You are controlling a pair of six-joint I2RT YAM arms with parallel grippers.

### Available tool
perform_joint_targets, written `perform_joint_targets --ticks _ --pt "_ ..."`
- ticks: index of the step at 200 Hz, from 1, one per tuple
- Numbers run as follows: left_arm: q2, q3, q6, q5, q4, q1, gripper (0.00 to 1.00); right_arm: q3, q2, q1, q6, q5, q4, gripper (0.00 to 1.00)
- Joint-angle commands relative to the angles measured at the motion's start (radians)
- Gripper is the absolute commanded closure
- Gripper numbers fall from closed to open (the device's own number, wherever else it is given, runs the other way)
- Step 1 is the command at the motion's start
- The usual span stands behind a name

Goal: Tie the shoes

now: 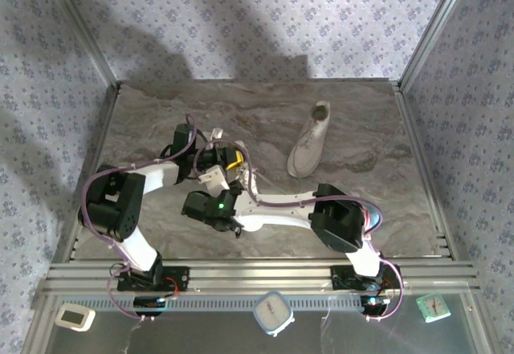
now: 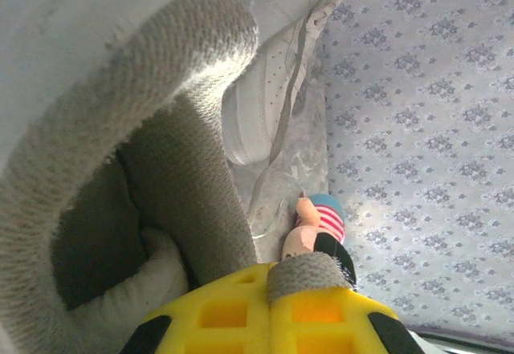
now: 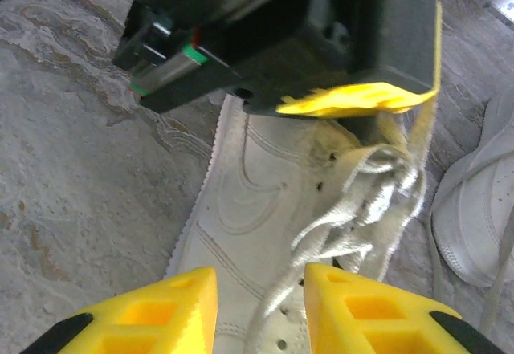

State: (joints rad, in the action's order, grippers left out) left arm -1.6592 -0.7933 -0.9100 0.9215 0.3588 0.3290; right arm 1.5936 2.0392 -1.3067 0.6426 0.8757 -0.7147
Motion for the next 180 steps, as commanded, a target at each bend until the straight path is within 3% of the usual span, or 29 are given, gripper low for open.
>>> perform_joint_targets --ticks 1,113,180 --pt "-0.025 -0.024 -0.033 0.041 0.030 -0.014 1.00 0.071 0.063 0.003 0.011 0.037 -0.104 0.64" --pt "-0.035 -0.023 -0.035 0.043 0.034 -0.021 1.00 0.118 0.125 0.034 0.043 0.017 -0.179 0.63" --pt "-0.032 -0.019 -0.029 0.043 0.029 -0.021 1.00 0.102 0.083 -0.005 0.037 0.061 -0.162 0.67"
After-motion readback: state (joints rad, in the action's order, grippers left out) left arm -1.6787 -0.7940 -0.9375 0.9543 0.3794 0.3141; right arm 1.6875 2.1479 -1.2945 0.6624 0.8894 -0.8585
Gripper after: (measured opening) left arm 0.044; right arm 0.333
